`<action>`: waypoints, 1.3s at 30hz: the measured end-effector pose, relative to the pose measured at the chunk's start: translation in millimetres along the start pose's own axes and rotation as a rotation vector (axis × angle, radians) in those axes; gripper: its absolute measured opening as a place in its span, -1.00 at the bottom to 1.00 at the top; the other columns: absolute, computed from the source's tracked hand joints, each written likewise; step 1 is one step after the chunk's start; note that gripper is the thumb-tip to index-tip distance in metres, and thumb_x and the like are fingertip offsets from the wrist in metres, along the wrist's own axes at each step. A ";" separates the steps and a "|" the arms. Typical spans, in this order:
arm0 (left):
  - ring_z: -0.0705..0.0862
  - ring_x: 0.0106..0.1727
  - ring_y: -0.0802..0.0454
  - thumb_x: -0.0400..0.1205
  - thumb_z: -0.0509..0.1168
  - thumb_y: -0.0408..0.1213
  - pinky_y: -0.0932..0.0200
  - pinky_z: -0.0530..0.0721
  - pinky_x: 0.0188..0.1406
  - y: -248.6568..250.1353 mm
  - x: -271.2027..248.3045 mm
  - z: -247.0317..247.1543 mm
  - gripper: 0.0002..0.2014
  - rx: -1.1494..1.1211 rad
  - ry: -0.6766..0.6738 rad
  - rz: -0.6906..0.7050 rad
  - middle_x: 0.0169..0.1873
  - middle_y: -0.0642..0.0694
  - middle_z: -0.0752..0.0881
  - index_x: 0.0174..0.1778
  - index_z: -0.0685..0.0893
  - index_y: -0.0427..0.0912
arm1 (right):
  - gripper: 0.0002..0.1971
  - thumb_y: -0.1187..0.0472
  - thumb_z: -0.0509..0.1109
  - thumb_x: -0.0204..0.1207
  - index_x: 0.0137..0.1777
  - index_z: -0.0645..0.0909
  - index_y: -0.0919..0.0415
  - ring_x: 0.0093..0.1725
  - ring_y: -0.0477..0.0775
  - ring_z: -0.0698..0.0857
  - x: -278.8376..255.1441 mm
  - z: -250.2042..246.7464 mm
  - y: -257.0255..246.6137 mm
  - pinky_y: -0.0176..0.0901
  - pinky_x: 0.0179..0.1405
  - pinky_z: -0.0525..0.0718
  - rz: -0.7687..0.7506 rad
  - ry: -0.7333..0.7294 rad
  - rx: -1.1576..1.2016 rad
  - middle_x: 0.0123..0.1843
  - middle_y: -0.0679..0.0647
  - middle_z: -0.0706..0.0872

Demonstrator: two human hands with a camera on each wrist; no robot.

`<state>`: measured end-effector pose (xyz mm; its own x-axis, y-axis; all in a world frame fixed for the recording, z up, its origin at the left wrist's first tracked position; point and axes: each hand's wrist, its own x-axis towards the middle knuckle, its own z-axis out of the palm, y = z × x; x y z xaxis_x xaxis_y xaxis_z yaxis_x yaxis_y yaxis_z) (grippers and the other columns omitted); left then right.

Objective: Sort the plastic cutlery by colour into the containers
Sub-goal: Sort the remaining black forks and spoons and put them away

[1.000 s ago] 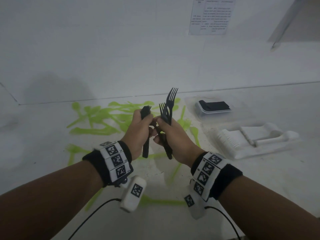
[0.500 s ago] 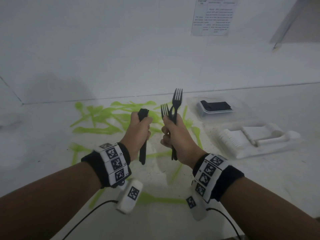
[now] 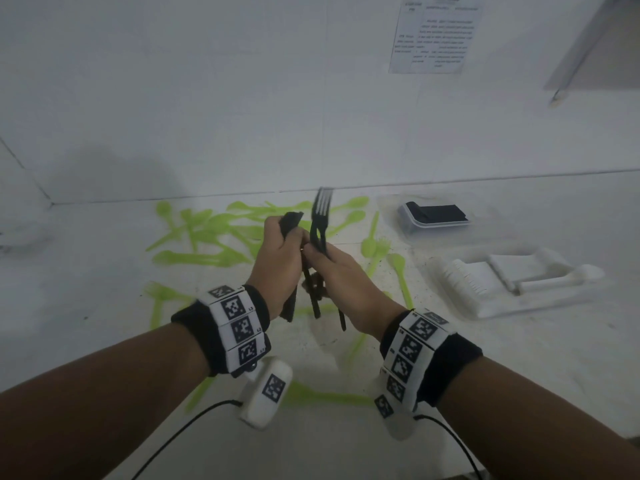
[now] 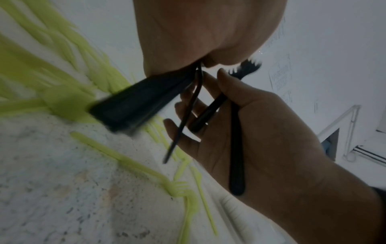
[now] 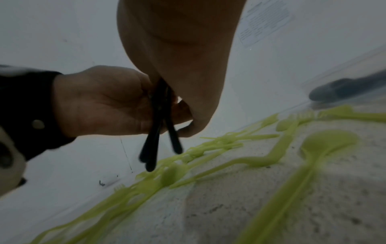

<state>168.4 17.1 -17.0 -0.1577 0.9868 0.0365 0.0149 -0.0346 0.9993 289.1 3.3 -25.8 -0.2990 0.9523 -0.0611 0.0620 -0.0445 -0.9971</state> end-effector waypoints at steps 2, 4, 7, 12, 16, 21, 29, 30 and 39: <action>0.72 -0.18 0.03 0.80 0.13 -0.27 -0.07 0.72 -0.07 -2.0 4.4 -5.5 -0.93 0.022 0.085 0.014 -0.10 -0.08 0.62 0.17 0.44 -0.09 | -0.59 -0.11 0.16 0.84 0.61 0.53 -0.13 0.26 -0.14 0.73 1.6 0.0 3.1 -0.12 0.35 0.67 0.003 0.056 0.039 0.26 -0.16 0.76; 0.77 -0.26 0.04 0.77 0.15 -0.32 -0.04 0.77 -0.13 -2.3 9.0 -12.0 -0.91 0.006 0.143 0.007 -0.07 -0.11 0.57 0.14 0.42 -0.07 | -0.66 -0.10 0.19 0.83 0.46 0.65 -0.09 0.12 -0.05 0.76 4.5 -3.2 6.0 -0.02 0.28 0.69 0.012 0.188 0.095 0.12 -0.05 0.78; 0.76 -0.42 0.08 0.77 0.14 -0.38 0.11 0.72 -0.33 -0.1 11.7 -19.7 -0.89 -0.036 0.163 -0.031 -0.06 -0.13 0.59 0.17 0.40 -0.12 | -0.77 -0.07 0.26 0.80 0.26 0.58 0.03 -0.43 -0.04 0.53 8.1 -11.2 8.2 -0.09 -0.20 0.68 0.067 0.360 0.181 -0.32 0.00 0.53; 0.66 -0.43 0.04 0.82 0.15 -0.25 0.13 0.65 -0.35 -4.0 9.4 -19.4 -0.95 0.026 0.091 -0.025 -0.16 -0.12 0.59 0.17 0.44 -0.09 | -0.66 -0.22 0.17 0.77 0.37 0.33 -0.06 -0.57 -0.11 0.24 4.0 -12.1 7.6 -0.25 -0.58 0.37 0.110 0.223 0.192 -0.35 -0.05 0.27; 0.44 -0.39 0.07 0.84 0.13 -0.15 0.14 0.52 -0.34 -5.6 5.7 -9.1 -0.92 0.003 0.056 -0.048 -0.20 -0.09 0.46 0.07 0.42 -0.05 | -0.74 0.05 0.08 0.83 0.29 0.61 -0.15 -0.36 -0.10 0.36 1.8 -0.2 4.2 -0.21 -0.35 0.49 0.015 0.160 0.044 -0.25 -0.10 0.38; 0.39 -0.43 0.08 0.84 0.12 -0.10 0.17 0.46 -0.37 -1.2 2.1 -0.7 -0.86 -0.033 0.051 -0.088 -0.22 -0.05 0.44 0.08 0.40 -0.09 | -0.75 0.11 0.19 0.83 0.36 0.64 -0.10 -0.26 -0.25 0.55 -0.4 8.5 3.6 -0.24 -0.14 0.62 -0.063 0.194 -0.007 -0.19 -0.13 0.55; 0.47 -0.29 0.04 0.64 0.27 -0.20 0.11 0.54 -0.28 12.3 -7.3 3.2 -0.69 -0.078 -0.117 -0.142 -0.14 -0.06 0.50 0.27 0.41 -0.13 | -0.76 0.19 0.22 0.82 0.24 0.73 -0.01 -0.22 -0.18 0.60 -0.4 15.1 5.3 -0.18 -0.16 0.61 -0.129 0.280 0.075 -0.22 -0.15 0.68; 0.44 -0.28 0.04 0.60 0.27 -0.19 0.09 0.52 -0.24 11.8 -6.9 1.9 -0.68 -0.088 -0.129 -0.153 -0.13 -0.06 0.49 0.24 0.41 -0.11 | -0.75 0.21 0.23 0.81 0.24 0.74 -0.01 -0.20 -0.16 0.61 -0.2 14.3 6.2 -0.18 -0.15 0.62 -0.139 0.291 0.077 -0.17 -0.09 0.71; 0.57 -0.18 -0.03 0.71 0.14 -0.40 0.06 0.59 -0.13 1.9 1.7 -2.9 -0.84 -0.171 -0.004 -0.254 0.03 -0.14 0.52 0.16 0.46 -0.10 | -0.77 0.17 0.29 0.80 0.27 0.76 -0.04 -0.10 -0.26 0.67 -1.3 9.7 8.8 -0.17 -0.08 0.65 -0.167 0.388 0.097 -0.06 -0.14 0.75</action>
<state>165.3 18.2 -15.0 -0.1312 0.9678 -0.2148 -0.1910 0.1879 0.9634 280.8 -1.2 -34.9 0.0838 0.9909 0.1050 -0.0519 0.1095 -0.9926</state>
